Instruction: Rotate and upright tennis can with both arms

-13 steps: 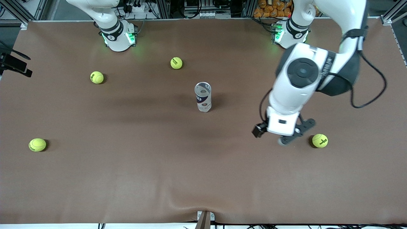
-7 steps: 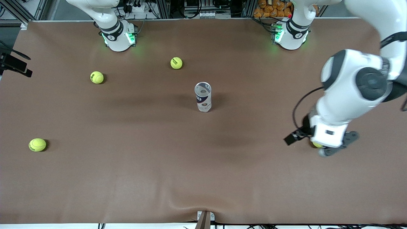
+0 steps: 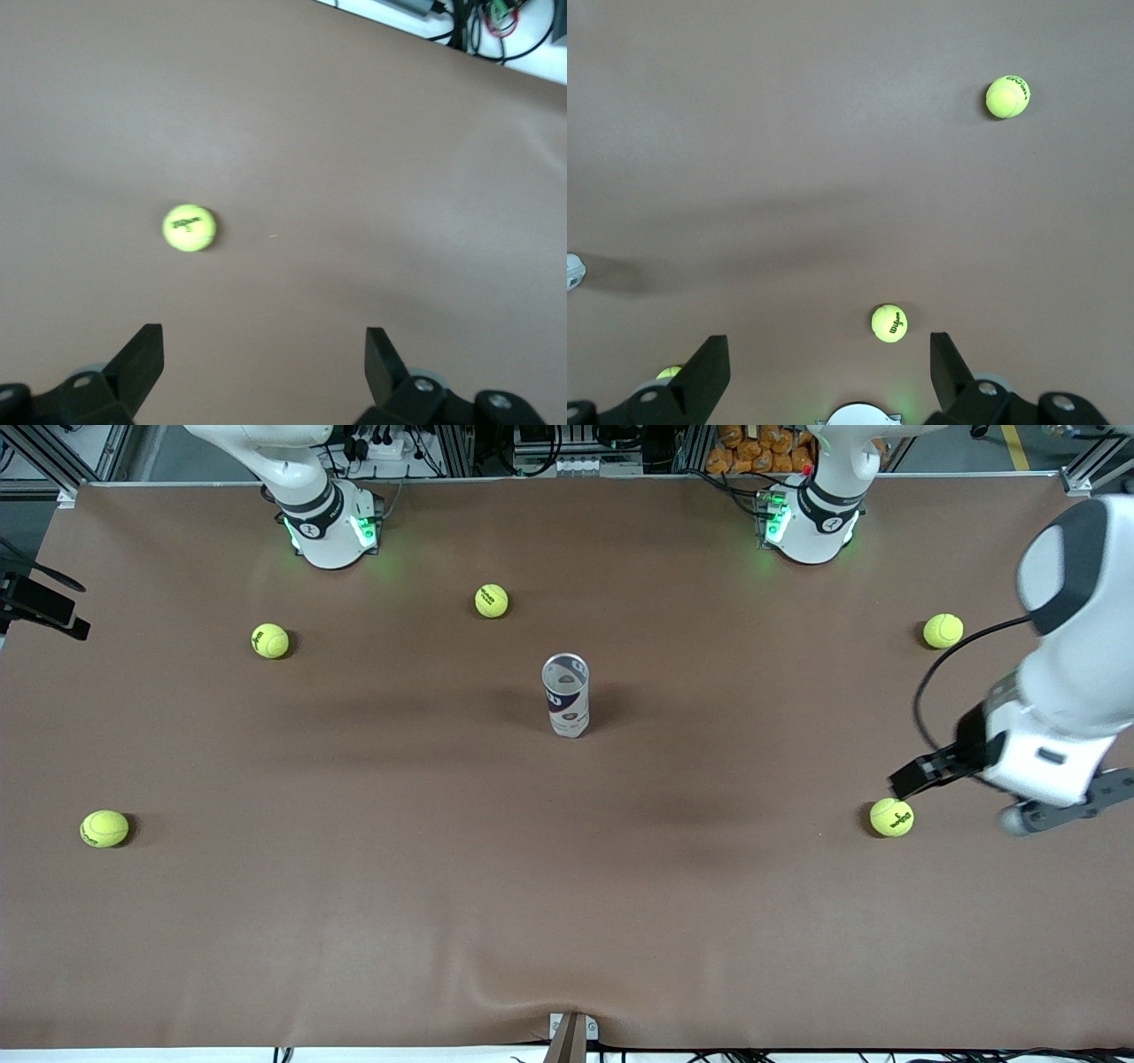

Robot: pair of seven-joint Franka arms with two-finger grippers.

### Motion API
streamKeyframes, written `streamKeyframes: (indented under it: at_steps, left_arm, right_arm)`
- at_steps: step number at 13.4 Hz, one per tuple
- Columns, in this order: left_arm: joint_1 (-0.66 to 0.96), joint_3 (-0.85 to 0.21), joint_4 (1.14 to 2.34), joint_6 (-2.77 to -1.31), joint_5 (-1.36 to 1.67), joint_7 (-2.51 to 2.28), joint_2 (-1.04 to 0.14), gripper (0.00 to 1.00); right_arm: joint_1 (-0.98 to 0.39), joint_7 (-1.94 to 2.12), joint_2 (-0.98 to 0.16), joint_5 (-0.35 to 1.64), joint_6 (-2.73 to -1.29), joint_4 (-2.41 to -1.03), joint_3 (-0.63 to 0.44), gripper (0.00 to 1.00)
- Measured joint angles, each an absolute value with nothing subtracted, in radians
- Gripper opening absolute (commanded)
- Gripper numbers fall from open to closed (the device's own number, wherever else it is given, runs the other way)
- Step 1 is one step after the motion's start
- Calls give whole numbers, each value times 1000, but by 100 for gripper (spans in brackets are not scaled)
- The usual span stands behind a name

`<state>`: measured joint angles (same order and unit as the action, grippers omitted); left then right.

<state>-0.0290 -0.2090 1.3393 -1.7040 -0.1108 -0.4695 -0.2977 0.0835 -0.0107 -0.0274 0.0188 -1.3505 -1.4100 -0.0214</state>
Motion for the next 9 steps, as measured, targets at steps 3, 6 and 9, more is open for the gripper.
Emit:
streamKeyframes:
  at_steps: [3,6,9]
  left_arm:
    - [-27,-174,1419,-1675,-49,-424,-190,100]
    - [-11,-162,1568,-1678,-33,-421,-58,100]
    - [5,-146,1680,-1691,-33,-415,34,100]
  right_arm:
    - [83,-11,-27,19,-1350,-1410,-21,100]
    - [83,-10,-27,19,-1350,-1410,-21,100]
    - [83,-1,-27,19,-1350,-1410,-21,100]
